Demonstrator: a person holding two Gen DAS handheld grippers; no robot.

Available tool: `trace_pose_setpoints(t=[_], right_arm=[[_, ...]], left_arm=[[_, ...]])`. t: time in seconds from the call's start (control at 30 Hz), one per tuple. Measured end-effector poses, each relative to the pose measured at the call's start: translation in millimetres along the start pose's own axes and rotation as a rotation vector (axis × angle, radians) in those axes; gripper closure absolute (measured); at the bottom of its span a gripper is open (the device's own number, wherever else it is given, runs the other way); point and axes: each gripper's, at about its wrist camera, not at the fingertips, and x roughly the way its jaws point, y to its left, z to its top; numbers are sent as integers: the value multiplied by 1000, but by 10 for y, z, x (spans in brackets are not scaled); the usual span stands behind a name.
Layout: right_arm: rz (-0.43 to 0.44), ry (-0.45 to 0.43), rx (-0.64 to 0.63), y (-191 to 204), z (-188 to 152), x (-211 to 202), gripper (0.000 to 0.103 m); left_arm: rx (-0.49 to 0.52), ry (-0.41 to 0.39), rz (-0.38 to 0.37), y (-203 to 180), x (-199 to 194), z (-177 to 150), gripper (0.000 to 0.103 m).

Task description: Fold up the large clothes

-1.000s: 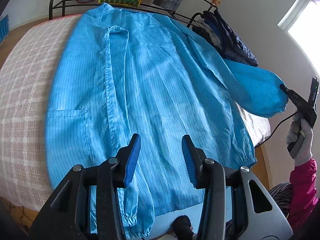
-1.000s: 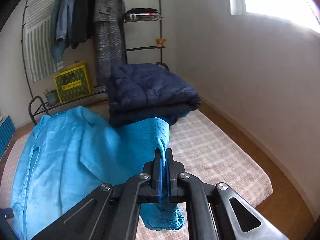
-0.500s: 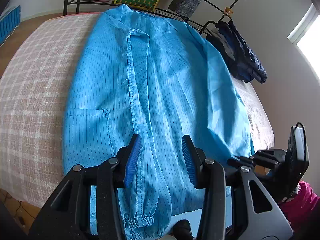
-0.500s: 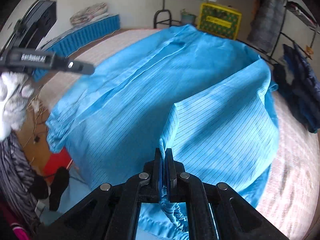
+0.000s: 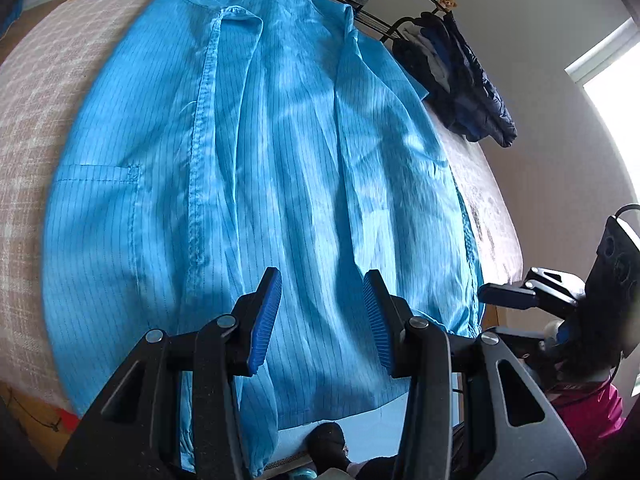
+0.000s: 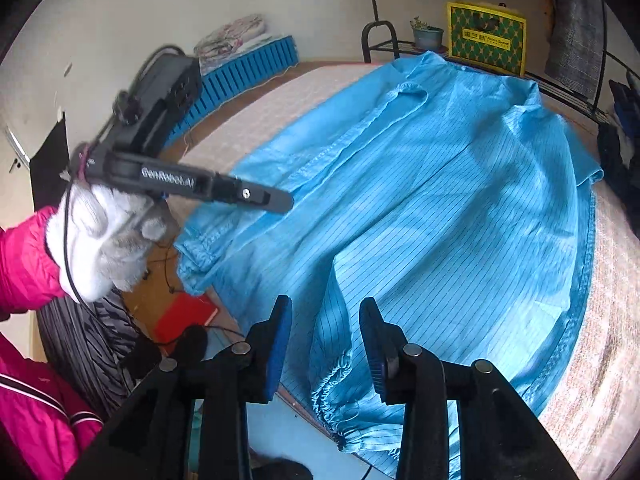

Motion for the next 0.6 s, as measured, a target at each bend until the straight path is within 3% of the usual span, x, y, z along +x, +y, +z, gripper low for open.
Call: trace_pose_setpoints(t=[0.1,0.33,0.47,0.5,0.57,0.6], right_arm=[[17,-73,65,-234,87,-245,53],[-112,-150,208,-877,320,-425,52],[-121,-181,333,-1338,577,-406,52],[-114,-190,364,-1457,675,-395,52],[-104,-203,424,-1723,906,-325,52],[-89,-206,454,-1861,1029,-282,52]], left_arm=[[-15,36,-22,-71,185,35,57],[-38,69,-9,-89,521,73,57],[-15,57,-15,-130,565,133,59],[-11,56,-27,-139,581,142,64],[21,77,-30,-186,659,159,98],[37,78,-23,-211,689,153,98]])
